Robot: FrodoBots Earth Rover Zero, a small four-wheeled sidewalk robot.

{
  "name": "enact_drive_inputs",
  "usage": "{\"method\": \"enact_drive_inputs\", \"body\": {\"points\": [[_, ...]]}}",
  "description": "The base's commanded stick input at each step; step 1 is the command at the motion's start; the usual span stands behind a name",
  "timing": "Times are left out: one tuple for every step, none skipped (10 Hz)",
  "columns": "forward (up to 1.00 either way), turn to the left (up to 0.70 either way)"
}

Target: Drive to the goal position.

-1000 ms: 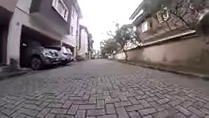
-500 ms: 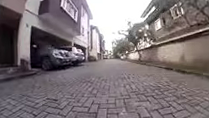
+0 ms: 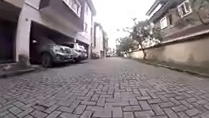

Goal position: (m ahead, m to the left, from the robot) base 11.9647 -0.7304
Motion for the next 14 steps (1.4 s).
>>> {"method": "enact_drive_inputs", "body": {"points": [[0.70,0.00],[0.70,0.00],[0.70,0.00],[0.70,0.00],[0.70,0.00],[0.70,-0.35],[0.70,-0.35],[0.70,-0.35],[0.70,-0.31],[0.70,-0.19],[0.70,-0.08],[0.70,0.00],[0.70,0.00],[0.70,0.00]]}}
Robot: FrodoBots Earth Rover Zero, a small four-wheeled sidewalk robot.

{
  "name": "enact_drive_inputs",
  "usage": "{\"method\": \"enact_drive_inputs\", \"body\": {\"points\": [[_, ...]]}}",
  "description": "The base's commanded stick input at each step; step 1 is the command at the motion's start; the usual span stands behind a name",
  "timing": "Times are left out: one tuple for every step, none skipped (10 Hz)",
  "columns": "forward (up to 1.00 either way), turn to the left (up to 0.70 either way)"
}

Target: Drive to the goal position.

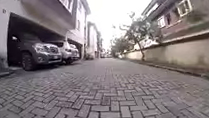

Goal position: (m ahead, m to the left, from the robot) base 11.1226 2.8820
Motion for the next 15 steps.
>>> {"method": "enact_drive_inputs", "body": {"points": [[0.70,0.00],[0.70,0.00],[0.70,0.00],[0.70,0.00],[0.70,0.00],[0.70,0.00],[0.70,0.00],[0.70,0.00],[0.70,0.00],[0.70,0.00],[0.70,0.00],[0.70,0.00],[0.70,0.00],[0.70,0.00],[0.70,0.00]]}}
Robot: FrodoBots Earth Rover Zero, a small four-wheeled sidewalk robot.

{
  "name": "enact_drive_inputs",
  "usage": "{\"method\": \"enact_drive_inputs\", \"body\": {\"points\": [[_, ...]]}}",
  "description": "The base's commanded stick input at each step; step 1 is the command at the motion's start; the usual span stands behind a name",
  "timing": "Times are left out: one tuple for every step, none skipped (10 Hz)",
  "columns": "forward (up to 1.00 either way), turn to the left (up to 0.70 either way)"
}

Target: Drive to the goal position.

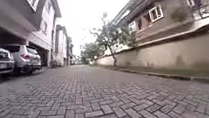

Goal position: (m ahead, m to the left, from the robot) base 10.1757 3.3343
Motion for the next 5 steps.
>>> {"method": "enact_drive_inputs", "body": {"points": [[0.70,0.00],[0.70,0.00],[0.70,0.00],[0.70,0.00],[0.70,0.00]]}}
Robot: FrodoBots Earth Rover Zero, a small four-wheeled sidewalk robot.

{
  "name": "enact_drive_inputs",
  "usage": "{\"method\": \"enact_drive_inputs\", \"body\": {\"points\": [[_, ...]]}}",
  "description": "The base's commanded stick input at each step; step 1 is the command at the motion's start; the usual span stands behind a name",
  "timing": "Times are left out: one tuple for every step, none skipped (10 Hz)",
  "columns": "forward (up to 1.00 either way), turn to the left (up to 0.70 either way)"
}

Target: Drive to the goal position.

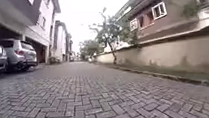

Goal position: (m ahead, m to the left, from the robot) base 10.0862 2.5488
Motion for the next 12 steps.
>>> {"method": "enact_drive_inputs", "body": {"points": [[0.70,0.35],[0.70,0.35],[0.70,0.35],[0.70,0.31],[0.70,0.19],[0.70,0.08],[0.70,0.00],[0.70,0.00],[0.70,0.00],[0.70,0.00],[0.70,0.00],[0.70,0.00]]}}
